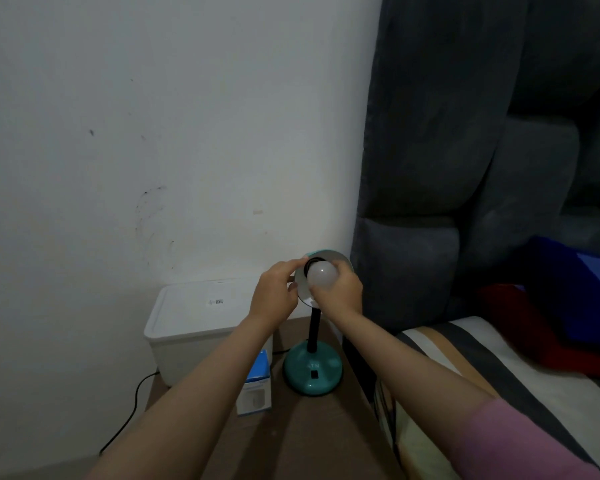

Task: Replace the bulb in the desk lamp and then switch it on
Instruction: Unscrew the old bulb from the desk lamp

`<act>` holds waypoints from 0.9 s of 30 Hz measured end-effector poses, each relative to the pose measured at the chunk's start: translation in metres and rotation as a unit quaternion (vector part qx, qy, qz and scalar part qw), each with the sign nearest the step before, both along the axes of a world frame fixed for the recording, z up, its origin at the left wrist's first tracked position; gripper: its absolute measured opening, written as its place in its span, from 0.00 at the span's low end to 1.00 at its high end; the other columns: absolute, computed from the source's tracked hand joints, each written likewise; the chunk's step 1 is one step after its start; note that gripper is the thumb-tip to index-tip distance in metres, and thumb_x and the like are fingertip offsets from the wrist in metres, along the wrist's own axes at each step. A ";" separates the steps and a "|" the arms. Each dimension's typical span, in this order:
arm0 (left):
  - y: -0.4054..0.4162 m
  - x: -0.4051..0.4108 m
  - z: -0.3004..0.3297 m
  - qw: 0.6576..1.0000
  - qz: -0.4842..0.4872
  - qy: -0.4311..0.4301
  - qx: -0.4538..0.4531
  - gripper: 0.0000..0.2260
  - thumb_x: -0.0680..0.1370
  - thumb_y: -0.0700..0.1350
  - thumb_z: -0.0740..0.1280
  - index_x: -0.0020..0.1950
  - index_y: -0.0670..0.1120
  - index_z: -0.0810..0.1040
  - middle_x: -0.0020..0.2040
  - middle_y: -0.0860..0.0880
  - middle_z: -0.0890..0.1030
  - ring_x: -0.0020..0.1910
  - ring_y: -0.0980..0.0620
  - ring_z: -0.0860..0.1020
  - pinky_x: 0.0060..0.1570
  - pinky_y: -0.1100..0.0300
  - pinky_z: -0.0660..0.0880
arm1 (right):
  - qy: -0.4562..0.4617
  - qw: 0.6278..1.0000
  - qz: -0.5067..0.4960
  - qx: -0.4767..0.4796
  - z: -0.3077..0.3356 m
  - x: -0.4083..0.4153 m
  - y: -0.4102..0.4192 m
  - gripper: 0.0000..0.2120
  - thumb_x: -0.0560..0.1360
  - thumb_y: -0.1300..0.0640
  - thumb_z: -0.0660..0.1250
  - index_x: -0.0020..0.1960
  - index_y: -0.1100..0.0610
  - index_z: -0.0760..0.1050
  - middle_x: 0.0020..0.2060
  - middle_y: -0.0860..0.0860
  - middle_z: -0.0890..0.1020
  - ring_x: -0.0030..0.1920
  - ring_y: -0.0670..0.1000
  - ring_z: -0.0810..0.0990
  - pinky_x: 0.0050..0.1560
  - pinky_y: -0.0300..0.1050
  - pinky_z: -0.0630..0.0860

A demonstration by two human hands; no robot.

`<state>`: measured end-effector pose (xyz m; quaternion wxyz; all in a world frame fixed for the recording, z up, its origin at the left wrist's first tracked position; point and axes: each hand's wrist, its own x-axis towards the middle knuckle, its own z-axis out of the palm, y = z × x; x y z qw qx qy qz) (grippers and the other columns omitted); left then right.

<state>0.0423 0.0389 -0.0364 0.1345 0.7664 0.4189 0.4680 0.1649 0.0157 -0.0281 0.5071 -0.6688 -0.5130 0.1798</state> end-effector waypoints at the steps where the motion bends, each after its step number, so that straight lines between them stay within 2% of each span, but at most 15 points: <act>1: -0.001 0.001 0.000 1.000 0.000 -0.003 -0.001 0.24 0.70 0.28 0.63 0.63 0.47 0.75 0.57 0.44 0.79 0.55 0.49 0.77 0.55 0.62 0.75 | -0.029 1.000 0.006 0.001 0.000 0.002 0.000 0.23 0.68 0.59 0.70 0.62 0.52 0.72 0.56 0.56 0.77 0.55 0.56 0.77 0.52 0.50 0.79; 4: -0.001 0.001 0.000 1.000 -0.002 -0.006 0.000 0.23 0.71 0.29 0.63 0.63 0.46 0.75 0.57 0.44 0.79 0.55 0.49 0.77 0.55 0.60 0.76 | -0.108 0.993 0.034 -0.010 0.000 0.009 -0.001 0.29 0.68 0.67 0.67 0.66 0.51 0.70 0.61 0.57 0.70 0.58 0.59 0.74 0.56 0.49 0.75; 9: -0.001 0.002 0.000 1.000 -0.002 -0.008 -0.004 0.24 0.71 0.28 0.63 0.63 0.47 0.75 0.57 0.44 0.79 0.55 0.49 0.77 0.55 0.60 0.76 | -0.159 0.986 0.050 0.000 -0.001 0.012 -0.005 0.30 0.69 0.67 0.67 0.69 0.52 0.67 0.61 0.57 0.70 0.58 0.59 0.74 0.54 0.51 0.76; 13: 0.000 0.001 0.000 1.000 0.000 -0.015 -0.007 0.24 0.70 0.28 0.62 0.63 0.46 0.75 0.58 0.43 0.79 0.56 0.48 0.77 0.56 0.58 0.76 | -0.056 0.997 0.051 -0.017 -0.003 0.008 -0.002 0.34 0.66 0.64 0.72 0.68 0.54 0.64 0.64 0.57 0.68 0.61 0.58 0.72 0.56 0.48 0.75; 17: 0.001 0.001 -0.001 1.000 0.001 -0.007 -0.002 0.25 0.70 0.28 0.62 0.63 0.46 0.75 0.58 0.44 0.79 0.56 0.49 0.77 0.56 0.59 0.76 | 0.046 0.998 0.003 -0.039 -0.002 0.003 0.001 0.36 0.68 0.50 0.73 0.70 0.58 0.62 0.66 0.57 0.68 0.63 0.58 0.72 0.61 0.52 0.74; 21: 0.001 0.001 -0.001 1.000 0.002 -0.001 0.000 0.25 0.70 0.28 0.62 0.64 0.46 0.74 0.58 0.44 0.79 0.56 0.48 0.77 0.56 0.58 0.76 | 0.061 0.997 -0.020 -0.035 -0.001 0.002 0.000 0.26 0.70 0.48 0.72 0.62 0.60 0.70 0.58 0.58 0.78 0.56 0.57 0.78 0.52 0.47 0.76; 24: 0.001 0.000 -0.001 1.000 0.001 -0.001 0.001 0.26 0.69 0.27 0.62 0.64 0.46 0.74 0.58 0.44 0.79 0.56 0.49 0.77 0.56 0.58 0.76 | 0.055 0.998 -0.005 -0.024 0.003 0.005 -0.002 0.20 0.71 0.51 0.72 0.58 0.60 0.73 0.54 0.56 0.79 0.53 0.56 0.78 0.46 0.43 0.73; 27: 0.000 0.000 0.000 1.000 0.001 0.001 0.003 0.25 0.69 0.27 0.62 0.64 0.46 0.74 0.58 0.44 0.79 0.56 0.49 0.77 0.56 0.59 0.76 | 0.043 0.999 0.009 -0.014 0.004 0.007 -0.001 0.18 0.70 0.53 0.72 0.56 0.59 0.75 0.52 0.56 0.80 0.49 0.53 0.77 0.44 0.42 0.71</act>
